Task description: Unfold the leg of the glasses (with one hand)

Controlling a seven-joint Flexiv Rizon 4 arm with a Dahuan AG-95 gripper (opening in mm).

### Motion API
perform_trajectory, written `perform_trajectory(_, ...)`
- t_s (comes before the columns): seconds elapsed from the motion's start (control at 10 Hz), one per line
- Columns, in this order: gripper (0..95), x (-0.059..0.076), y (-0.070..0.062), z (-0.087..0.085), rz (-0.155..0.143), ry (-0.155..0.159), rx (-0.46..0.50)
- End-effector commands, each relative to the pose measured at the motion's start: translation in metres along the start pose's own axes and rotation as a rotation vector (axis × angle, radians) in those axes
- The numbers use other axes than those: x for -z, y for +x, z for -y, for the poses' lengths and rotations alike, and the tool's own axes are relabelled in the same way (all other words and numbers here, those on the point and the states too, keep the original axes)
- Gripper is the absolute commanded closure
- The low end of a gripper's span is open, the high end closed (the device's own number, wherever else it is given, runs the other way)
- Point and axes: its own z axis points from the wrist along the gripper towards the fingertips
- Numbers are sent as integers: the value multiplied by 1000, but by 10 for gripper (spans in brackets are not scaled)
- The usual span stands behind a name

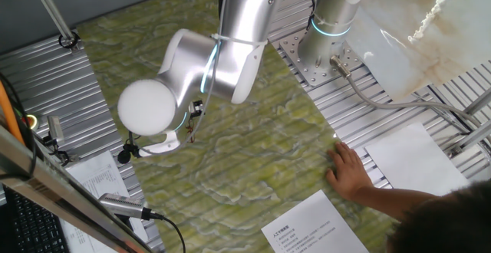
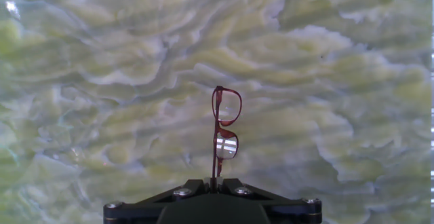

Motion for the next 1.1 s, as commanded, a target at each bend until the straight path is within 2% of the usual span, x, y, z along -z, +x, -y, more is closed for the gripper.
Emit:
perform_trajectory(0.1,950,3,1,-1,3,1,-1)
perform_trajectory(0.3,950,6,3,-2,-2,1,-4)
perform_trajectory(0.5,950,5,3,-4,-28,4,-8)
perform_trajectory(0.8,950,4,3,-7,-46,-2,-19)
perform_trajectory(1.1,950,10,0,-11,-44,-6,-44)
